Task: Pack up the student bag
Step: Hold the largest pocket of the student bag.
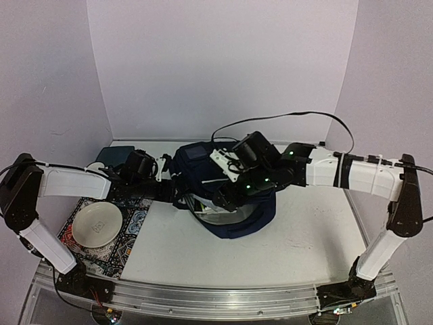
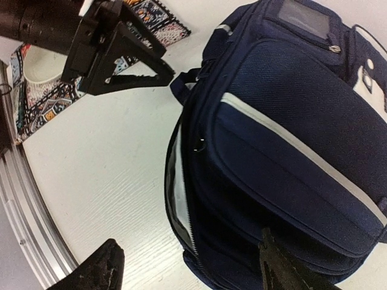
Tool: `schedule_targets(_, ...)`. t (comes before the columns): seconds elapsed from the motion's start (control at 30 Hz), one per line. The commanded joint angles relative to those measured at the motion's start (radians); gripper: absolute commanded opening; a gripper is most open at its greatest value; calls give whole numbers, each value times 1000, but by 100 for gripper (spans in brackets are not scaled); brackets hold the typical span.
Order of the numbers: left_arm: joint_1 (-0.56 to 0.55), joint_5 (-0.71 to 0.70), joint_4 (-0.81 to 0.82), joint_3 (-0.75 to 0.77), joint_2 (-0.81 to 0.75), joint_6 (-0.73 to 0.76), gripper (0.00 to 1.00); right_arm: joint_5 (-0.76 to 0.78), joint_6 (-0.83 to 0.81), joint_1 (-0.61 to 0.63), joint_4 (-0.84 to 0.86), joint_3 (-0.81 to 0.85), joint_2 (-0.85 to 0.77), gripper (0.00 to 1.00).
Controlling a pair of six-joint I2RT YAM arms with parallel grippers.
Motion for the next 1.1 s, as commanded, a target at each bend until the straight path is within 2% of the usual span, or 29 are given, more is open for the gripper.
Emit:
schedule_targets(0.0, 28, 26, 56, -26, -13, -7, 64, 92, -168, 48, -162, 122, 96, 73)
schedule_targets(0.23, 50, 25, 57, -60, -12, -41, 64, 311, -251, 118, -238, 192, 223, 58)
schedule_targets(0.33, 51, 26, 56, -68, -13, -45, 64, 413, -271, 166, -251, 185, 251, 47)
schedule_targets(0.43, 52, 22, 58, -76, -15, -49, 64, 504, -301, 242, -244, 156, 253, 31)
schedule_targets(0.53, 52, 20, 59, -82, -16, -60, 64, 661, -312, 306, -206, 117, 265, 3)
schedule_targets(0.57, 52, 18, 60, -85, -16, -66, 64, 729, -320, 325, -183, 92, 272, 0)
schedule_targets(0.63, 52, 20, 66, -93, -17, -79, 64, 891, -338, 361, -134, 52, 296, 0)
schedule_targets(0.77, 52, 66, 116, -124, -21, -108, 64, 1064, -377, 399, -15, -45, 310, 0)
schedule_targets(0.9, 51, 123, 150, -129, 3, -89, 62, 989, -340, 401, 55, -126, 243, 0)
schedule_targets(0.97, 51, 127, 163, -123, 15, -64, 56, 945, -331, 401, 82, -152, 200, 0)
schedule_targets(1.07, 44, 142, 181, -102, 46, -21, 43, 916, -322, 398, 116, -188, 162, 0)
